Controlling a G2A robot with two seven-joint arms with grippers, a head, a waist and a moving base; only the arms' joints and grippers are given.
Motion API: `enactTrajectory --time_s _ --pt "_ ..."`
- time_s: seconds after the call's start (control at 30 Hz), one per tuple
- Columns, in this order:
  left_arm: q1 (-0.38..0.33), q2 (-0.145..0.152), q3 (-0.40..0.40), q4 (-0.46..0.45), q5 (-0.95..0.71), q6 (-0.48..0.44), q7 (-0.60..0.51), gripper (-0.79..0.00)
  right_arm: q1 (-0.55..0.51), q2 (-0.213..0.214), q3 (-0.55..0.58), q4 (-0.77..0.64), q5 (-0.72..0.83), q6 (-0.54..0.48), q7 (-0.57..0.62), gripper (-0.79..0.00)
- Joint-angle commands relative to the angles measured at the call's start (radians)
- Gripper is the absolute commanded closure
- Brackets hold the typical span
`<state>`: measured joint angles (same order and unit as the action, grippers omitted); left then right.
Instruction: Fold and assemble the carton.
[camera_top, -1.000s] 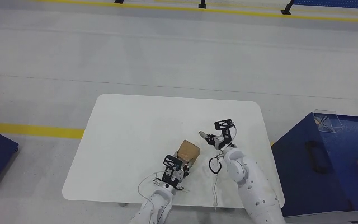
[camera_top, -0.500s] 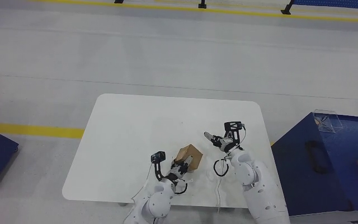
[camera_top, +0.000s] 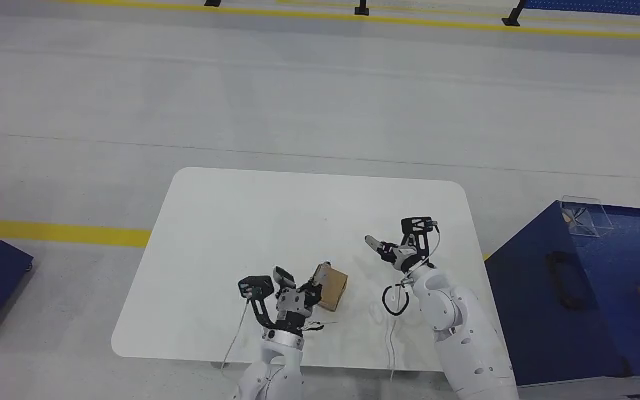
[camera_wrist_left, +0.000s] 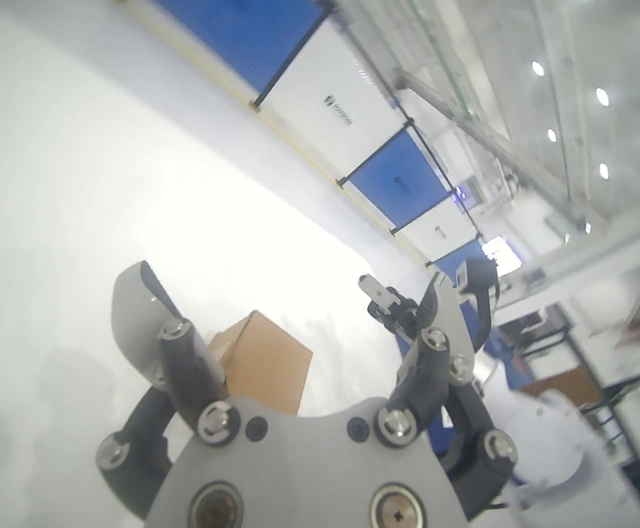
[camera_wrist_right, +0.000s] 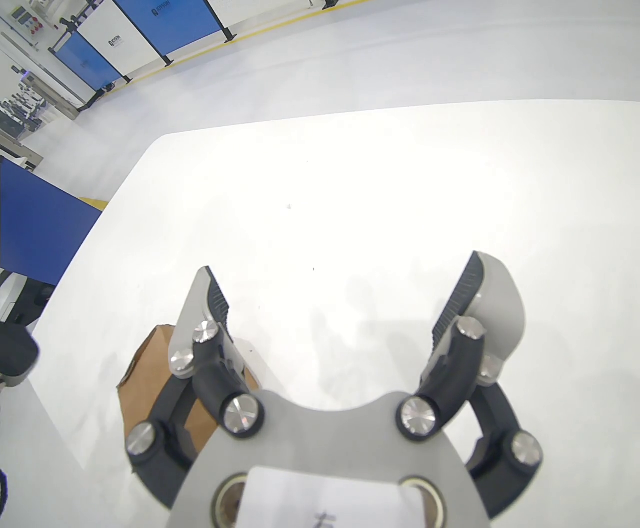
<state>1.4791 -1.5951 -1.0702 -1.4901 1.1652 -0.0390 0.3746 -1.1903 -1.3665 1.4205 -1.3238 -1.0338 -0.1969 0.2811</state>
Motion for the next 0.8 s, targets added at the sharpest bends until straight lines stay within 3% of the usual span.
enactTrajectory --time_s 0.0,0.23,0.63,0.77 --pt "-0.025 0.001 0.028 0.071 0.215 0.069 0.053 0.000 0.000 0.000 0.000 0.000 0.000 0.000 0.000 -0.785" --pt "-0.119 -0.014 0.080 0.186 0.272 0.154 -0.031 0.000 0.000 0.000 0.000 0.000 0.000 0.000 0.000 -0.785" --pt "-0.171 -0.025 0.111 0.299 0.277 0.200 -0.179 0.000 0.000 0.000 0.000 0.000 0.000 0.000 0.000 -0.785" --pt "-0.164 -0.029 0.110 0.273 0.231 0.190 -0.110 0.000 0.000 0.000 0.000 0.000 0.000 0.000 0.000 -0.785"
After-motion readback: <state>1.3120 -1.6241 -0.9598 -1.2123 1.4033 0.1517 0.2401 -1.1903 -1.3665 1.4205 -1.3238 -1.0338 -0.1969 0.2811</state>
